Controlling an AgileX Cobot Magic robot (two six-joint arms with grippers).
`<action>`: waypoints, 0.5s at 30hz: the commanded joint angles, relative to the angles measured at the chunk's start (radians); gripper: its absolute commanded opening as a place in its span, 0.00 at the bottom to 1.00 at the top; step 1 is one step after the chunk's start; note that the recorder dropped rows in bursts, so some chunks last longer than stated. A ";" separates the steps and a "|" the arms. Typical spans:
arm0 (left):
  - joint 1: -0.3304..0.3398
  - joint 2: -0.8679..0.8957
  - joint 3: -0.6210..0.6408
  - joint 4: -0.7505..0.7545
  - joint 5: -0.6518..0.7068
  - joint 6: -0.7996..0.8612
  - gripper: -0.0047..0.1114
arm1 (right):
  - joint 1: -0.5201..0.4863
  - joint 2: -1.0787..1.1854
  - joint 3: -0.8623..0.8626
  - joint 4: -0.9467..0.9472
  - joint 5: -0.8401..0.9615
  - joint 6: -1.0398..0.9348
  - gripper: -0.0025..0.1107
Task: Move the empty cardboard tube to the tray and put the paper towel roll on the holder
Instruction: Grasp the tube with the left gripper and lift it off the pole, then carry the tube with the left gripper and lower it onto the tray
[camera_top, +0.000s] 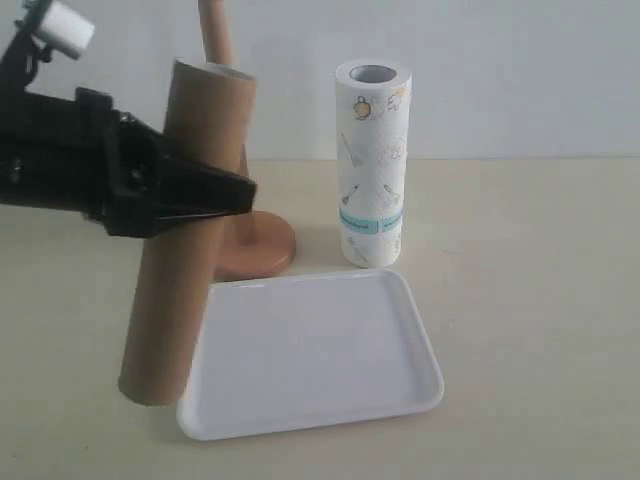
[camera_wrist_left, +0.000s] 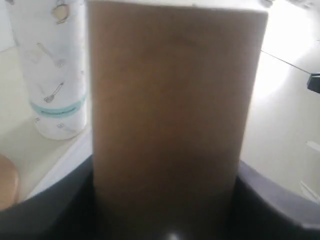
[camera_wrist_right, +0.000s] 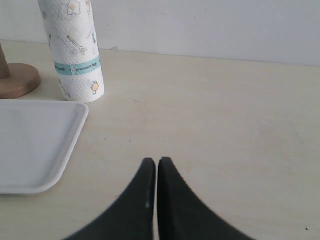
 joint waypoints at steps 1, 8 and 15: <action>-0.167 0.095 -0.107 -0.012 0.176 0.059 0.08 | -0.001 -0.005 0.000 0.002 -0.003 -0.003 0.03; -0.478 0.168 -0.124 -0.012 0.981 0.469 0.08 | -0.001 -0.005 0.000 0.002 -0.003 -0.003 0.03; -0.616 0.255 -0.160 -0.341 1.206 0.846 0.08 | -0.001 -0.005 0.000 0.002 -0.003 -0.003 0.03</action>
